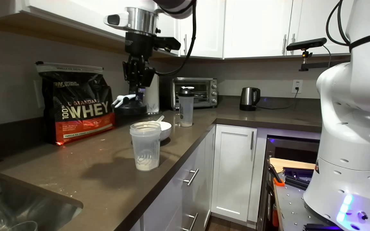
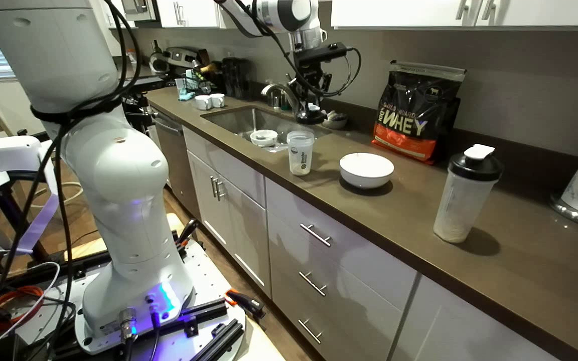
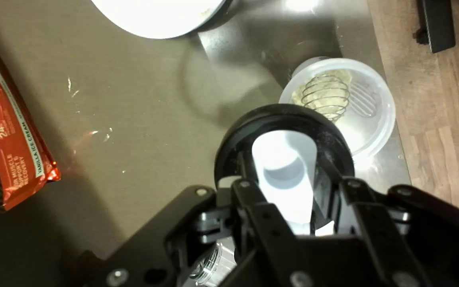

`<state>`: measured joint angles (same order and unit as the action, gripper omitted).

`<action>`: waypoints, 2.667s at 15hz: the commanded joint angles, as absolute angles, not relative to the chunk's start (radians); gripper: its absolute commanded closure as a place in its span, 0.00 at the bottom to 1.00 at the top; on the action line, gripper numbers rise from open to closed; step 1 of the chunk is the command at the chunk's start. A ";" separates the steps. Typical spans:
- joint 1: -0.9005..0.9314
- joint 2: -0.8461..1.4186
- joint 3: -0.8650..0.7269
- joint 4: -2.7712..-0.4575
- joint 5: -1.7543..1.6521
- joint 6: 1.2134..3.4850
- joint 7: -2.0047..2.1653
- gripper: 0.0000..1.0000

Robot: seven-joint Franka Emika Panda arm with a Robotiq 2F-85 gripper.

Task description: Put the lid on the bottle

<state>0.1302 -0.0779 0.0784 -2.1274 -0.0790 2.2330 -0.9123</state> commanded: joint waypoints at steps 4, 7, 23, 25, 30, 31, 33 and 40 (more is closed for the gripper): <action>0.127 -0.147 0.070 -2.203 -0.009 2.210 -0.872 0.87; 0.129 -0.165 0.069 -2.229 -0.007 2.205 -0.859 0.87; 0.143 -0.182 0.077 -2.313 -0.020 2.241 -0.792 0.87; 0.144 -0.180 0.079 -2.313 -0.019 2.248 -0.782 0.87; 0.144 -0.179 0.080 -2.306 -0.023 2.246 -0.777 0.87; 0.143 -0.179 0.080 -2.303 -0.027 2.245 -0.777 0.87; 0.140 -0.180 0.079 -2.297 -0.036 2.248 -0.777 0.87; 0.140 -0.169 0.080 -2.297 -0.043 2.274 -0.772 0.87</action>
<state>0.1377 -0.1661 0.0800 -2.2898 -0.0295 2.2452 -0.7970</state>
